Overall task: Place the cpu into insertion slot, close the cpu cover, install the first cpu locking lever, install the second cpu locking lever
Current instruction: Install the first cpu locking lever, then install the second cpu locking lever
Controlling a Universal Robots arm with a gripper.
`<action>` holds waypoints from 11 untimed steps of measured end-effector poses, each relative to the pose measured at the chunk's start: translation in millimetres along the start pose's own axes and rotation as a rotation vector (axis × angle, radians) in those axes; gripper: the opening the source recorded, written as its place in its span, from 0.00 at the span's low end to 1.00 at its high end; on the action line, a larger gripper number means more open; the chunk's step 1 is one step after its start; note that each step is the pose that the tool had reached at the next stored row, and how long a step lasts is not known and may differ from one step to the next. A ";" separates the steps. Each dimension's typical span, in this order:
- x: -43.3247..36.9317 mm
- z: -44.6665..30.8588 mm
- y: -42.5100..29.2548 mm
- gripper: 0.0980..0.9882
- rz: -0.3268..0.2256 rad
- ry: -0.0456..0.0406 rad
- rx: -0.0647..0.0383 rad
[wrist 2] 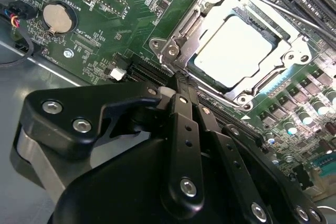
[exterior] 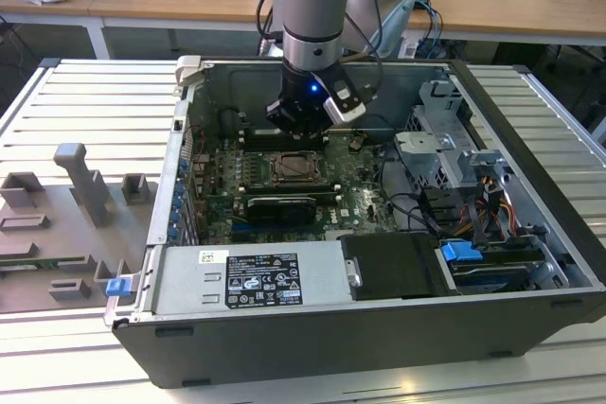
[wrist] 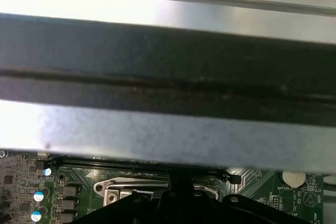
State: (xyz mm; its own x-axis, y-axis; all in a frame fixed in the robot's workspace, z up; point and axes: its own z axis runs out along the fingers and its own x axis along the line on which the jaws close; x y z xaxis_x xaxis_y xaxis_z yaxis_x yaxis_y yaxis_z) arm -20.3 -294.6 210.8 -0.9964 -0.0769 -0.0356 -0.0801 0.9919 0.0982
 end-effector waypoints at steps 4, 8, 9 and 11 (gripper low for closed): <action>0.1 -0.1 -1.5 0.01 0.000 -0.0001 0.000; 0.2 -0.3 -2.5 0.01 0.000 0.0001 0.000; 0.3 -0.3 -3.2 0.01 0.000 0.0000 0.000; 0.4 -0.5 -5.2 0.01 0.000 0.0000 0.000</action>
State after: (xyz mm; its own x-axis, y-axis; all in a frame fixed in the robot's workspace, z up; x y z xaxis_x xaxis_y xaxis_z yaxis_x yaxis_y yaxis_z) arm -20.3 -299.8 210.8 -0.9964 -0.0768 -0.0356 -0.0800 0.9919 0.0982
